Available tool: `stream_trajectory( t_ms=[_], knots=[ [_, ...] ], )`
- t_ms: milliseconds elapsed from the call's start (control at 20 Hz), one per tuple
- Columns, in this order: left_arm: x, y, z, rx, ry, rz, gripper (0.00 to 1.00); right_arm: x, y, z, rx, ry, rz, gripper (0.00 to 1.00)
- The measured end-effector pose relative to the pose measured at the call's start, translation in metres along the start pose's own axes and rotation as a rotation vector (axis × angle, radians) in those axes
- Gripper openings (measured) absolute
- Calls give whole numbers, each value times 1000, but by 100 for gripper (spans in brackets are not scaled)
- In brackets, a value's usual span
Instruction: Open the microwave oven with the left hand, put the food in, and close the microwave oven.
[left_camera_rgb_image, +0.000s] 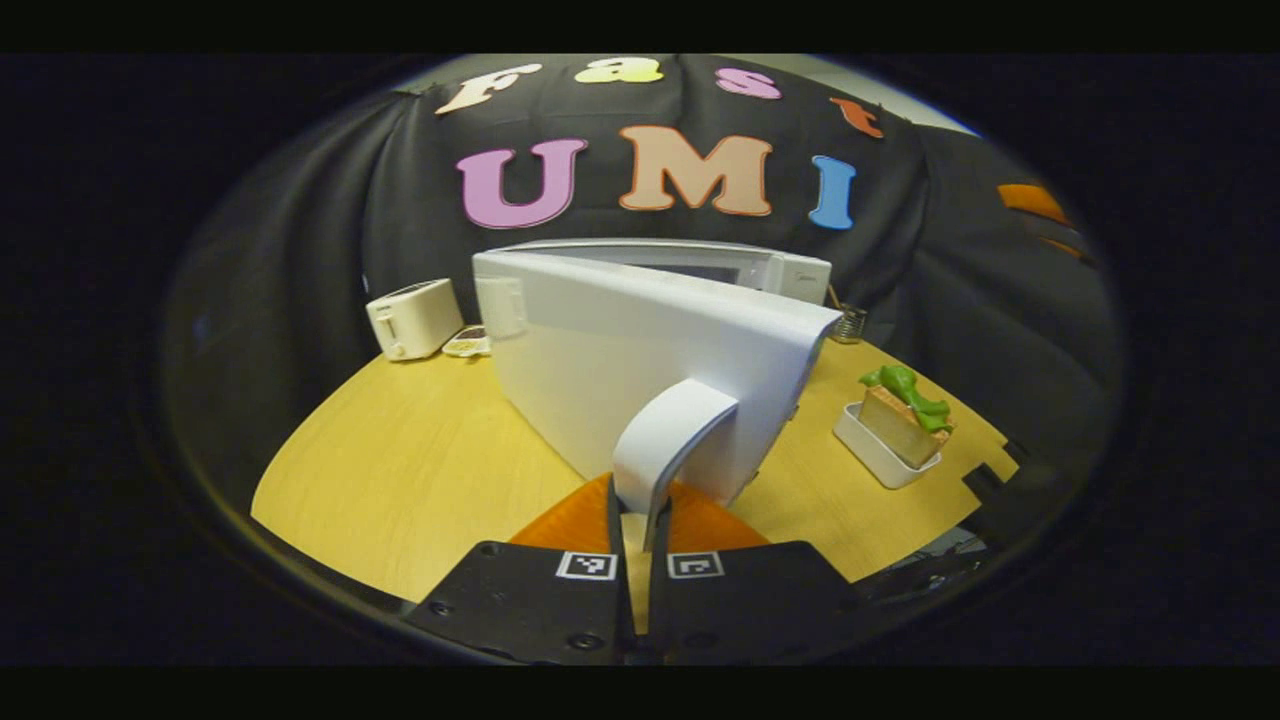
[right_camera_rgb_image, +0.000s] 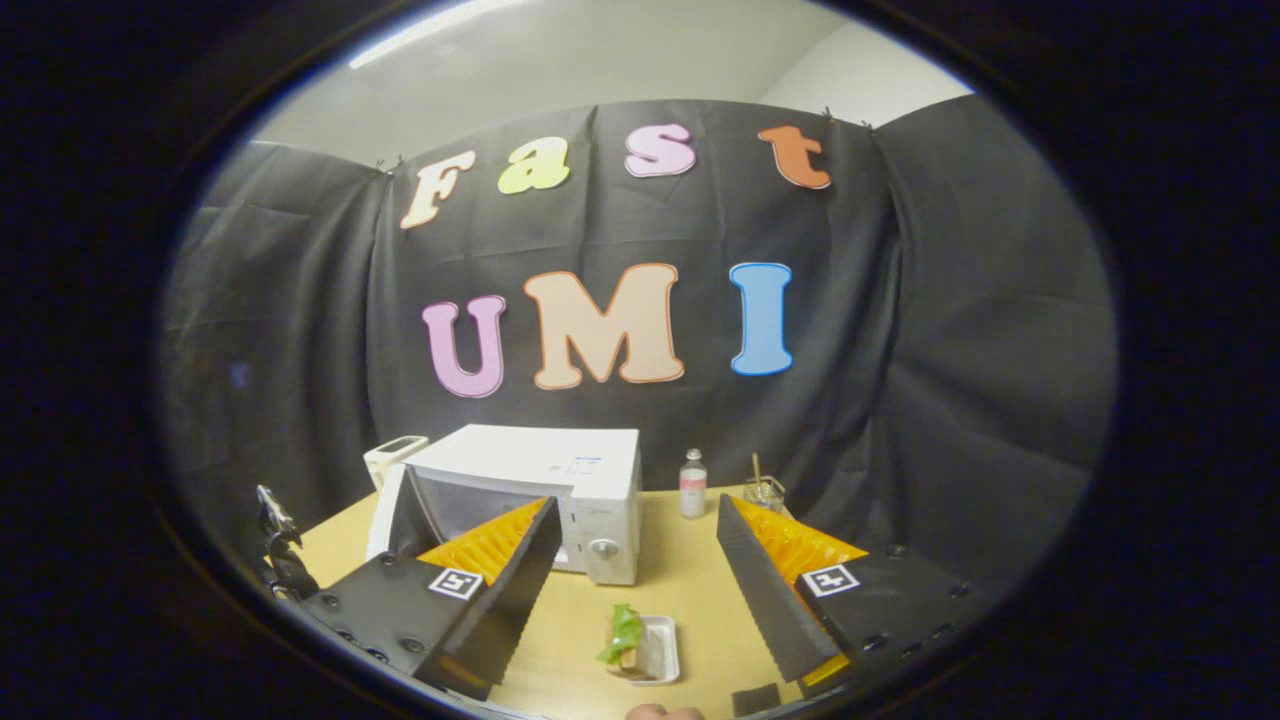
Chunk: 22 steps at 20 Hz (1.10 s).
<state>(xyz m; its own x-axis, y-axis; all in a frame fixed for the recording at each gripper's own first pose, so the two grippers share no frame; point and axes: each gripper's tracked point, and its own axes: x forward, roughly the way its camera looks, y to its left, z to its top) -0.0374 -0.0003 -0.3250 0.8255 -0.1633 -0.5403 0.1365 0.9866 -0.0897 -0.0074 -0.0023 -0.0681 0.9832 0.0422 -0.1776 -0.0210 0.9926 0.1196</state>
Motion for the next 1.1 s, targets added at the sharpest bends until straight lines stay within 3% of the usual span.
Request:
stream_trajectory(
  t_ms=[250,400,850,1050,1100],
  knots=[
    [-24,71,-14,-56,8,145,3,7,25,-12,-2,19,32,96],
    [-32,93,-18,-161,35,117,4,10,40,-14,-3,23,37,96],
    [-36,127,-18,-110,30,14,5,1,82,-34,-26,14,-12,96],
    [-35,127,-18,-103,23,-20,5,-3,81,-44,-48,26,-39,96],
    [-37,127,-18,-102,17,-25,10,-3,79,-43,-51,22,-53,96]
  ],
)
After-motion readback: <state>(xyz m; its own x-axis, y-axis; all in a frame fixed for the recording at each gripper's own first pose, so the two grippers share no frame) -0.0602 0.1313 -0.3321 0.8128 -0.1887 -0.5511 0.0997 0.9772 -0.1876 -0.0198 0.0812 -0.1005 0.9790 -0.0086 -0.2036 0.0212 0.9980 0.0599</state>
